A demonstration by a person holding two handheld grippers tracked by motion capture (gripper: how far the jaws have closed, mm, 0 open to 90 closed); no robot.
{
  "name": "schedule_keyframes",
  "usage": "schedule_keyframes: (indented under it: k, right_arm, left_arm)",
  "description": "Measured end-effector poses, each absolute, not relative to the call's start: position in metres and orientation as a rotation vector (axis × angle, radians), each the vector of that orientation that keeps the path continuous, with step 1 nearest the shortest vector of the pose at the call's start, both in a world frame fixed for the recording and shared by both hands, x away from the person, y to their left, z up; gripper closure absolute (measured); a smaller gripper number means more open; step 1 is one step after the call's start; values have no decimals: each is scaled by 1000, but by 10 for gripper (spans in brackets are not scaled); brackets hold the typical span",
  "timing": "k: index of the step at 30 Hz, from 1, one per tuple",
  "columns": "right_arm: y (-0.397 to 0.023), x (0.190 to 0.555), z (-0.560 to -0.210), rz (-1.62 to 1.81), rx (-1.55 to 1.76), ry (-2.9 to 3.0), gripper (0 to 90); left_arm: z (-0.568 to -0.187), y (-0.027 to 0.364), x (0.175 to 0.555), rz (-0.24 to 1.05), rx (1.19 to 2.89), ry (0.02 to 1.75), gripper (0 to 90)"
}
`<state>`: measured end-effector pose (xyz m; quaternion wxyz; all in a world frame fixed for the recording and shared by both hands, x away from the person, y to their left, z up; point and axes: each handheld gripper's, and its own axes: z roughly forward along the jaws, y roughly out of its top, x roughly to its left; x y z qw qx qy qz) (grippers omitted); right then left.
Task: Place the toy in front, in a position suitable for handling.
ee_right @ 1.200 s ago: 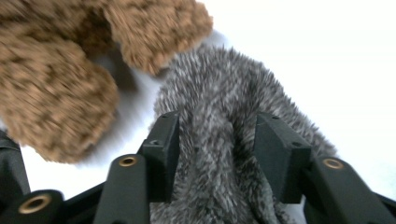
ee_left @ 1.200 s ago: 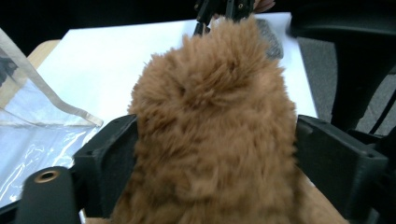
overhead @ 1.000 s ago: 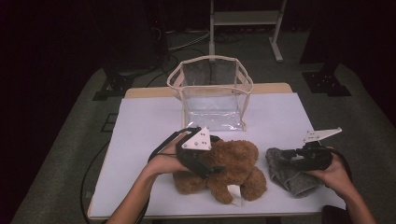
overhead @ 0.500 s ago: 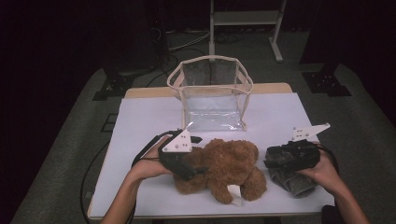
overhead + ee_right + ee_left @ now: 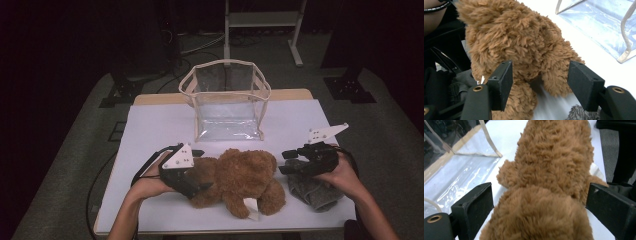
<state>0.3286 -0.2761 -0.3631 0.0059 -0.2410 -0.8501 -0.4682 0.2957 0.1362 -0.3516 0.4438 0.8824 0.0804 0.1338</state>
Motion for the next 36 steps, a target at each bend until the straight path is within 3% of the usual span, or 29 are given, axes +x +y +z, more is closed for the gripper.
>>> schedule_keyframes:
  k: [36]
  right_arm:
    - [-212,404,-297,-1450,-562,-2747,329]
  left_arm:
    - [-346,192,299,437,2134,329,66]
